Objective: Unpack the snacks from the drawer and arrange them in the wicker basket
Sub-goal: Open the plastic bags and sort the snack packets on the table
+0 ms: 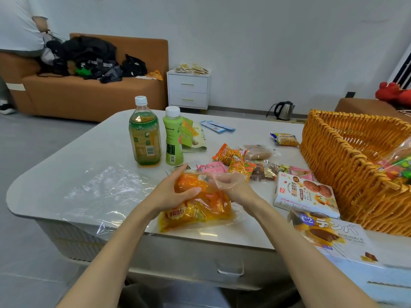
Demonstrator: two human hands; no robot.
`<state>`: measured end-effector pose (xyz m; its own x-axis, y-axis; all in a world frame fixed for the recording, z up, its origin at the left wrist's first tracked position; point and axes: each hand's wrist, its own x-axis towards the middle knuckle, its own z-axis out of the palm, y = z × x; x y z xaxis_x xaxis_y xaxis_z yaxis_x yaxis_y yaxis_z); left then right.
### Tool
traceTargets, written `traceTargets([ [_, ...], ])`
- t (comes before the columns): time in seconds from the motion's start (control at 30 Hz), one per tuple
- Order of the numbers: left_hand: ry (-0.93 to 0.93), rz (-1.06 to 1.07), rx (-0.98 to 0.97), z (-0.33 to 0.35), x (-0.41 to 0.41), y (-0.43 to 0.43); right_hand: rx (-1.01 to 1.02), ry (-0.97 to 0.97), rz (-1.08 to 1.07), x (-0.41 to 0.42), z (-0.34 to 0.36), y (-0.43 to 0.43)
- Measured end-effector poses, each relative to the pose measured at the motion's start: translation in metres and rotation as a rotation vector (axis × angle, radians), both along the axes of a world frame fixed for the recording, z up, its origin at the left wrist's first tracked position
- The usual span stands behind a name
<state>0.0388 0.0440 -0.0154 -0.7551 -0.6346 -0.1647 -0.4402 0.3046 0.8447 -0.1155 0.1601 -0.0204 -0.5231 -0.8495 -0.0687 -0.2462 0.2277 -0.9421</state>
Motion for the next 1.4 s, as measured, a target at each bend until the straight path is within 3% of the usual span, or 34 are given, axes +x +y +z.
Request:
traceTargets([
  [0.1, -0.081, 0.040, -0.155, 0.002, -0.003, 0.002, 0.083, -0.030, 0.015, -0.013, 0.008, 0.009],
  [0.2, -0.020, 0.045, -0.324, 0.008, -0.008, 0.010, 0.062, -0.068, -0.154, -0.032, 0.014, 0.029],
  [0.3, -0.095, -0.035, -0.551, 0.004, -0.015, 0.020, -0.017, 0.309, -0.424, -0.048, 0.011, 0.045],
  [0.4, -0.238, -0.172, -0.699, -0.006, -0.019, 0.029, 0.101, 0.667, -0.360, -0.057, -0.001, 0.050],
  [0.6, -0.263, -0.342, -0.903, -0.011, -0.017, 0.033, 0.292, 0.749, -0.229, -0.050, -0.009, 0.049],
  [0.77, -0.196, -0.342, -0.981, -0.006, -0.015, 0.014, 0.177, 0.487, -0.175, -0.044, 0.004, 0.057],
  [0.9, -0.165, -0.300, -1.033, -0.006, -0.017, 0.008, 0.200, 0.194, -0.107, -0.037, 0.005, 0.067],
  [1.07, -0.020, -0.372, -0.939, -0.014, -0.009, 0.030, 0.172, 0.278, -0.160, -0.041, 0.000, 0.076],
  [1.13, -0.086, -0.474, -0.864, -0.012, -0.001, 0.044, 0.122, 0.126, -0.172, -0.040, 0.003, 0.079],
  [1.27, -0.221, -0.640, -0.957, -0.027, 0.012, 0.068, 0.061, -0.224, -0.174, -0.034, 0.012, 0.084],
  [1.4, 0.050, -0.572, -1.101, -0.042, 0.018, 0.070, 0.107, -0.275, -0.053, -0.027, 0.013, 0.096],
])
